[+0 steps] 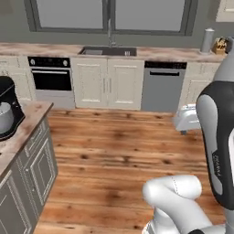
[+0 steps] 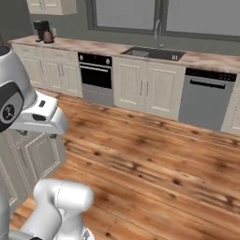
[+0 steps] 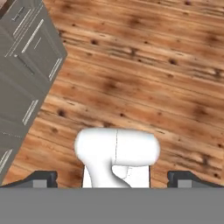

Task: Navigate to the coffee machine.

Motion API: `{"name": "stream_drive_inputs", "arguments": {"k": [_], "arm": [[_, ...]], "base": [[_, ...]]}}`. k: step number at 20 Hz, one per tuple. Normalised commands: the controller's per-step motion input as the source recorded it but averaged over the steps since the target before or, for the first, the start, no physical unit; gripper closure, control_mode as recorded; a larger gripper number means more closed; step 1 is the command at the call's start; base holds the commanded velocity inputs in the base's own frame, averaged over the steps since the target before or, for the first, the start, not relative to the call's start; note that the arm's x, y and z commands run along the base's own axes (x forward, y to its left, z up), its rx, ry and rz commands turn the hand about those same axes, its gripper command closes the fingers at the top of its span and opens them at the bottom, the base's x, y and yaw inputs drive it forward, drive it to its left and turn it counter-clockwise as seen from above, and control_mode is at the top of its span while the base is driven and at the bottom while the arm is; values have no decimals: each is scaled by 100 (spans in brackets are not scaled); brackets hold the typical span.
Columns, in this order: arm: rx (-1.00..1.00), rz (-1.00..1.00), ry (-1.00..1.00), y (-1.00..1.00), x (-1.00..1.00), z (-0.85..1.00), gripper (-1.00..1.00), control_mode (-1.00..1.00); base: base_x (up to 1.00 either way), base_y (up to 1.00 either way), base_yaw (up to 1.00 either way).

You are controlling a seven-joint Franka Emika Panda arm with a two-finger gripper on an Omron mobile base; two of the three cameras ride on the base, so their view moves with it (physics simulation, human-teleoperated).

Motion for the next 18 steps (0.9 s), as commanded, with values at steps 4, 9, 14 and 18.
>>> {"name": "stream_drive_inputs", "arguments": {"k": [4, 9, 14, 18], "arm": [[0, 0, 0, 0, 0, 0, -100, 100], [0, 0, 0, 0, 0, 0, -100, 100], [0, 0, 0, 0, 0, 0, -100, 100], [0, 0, 0, 0, 0, 0, -100, 100]], "base": [[84, -1, 63], [77, -18, 68], [87, -34, 63], [100, -68, 44]]}}
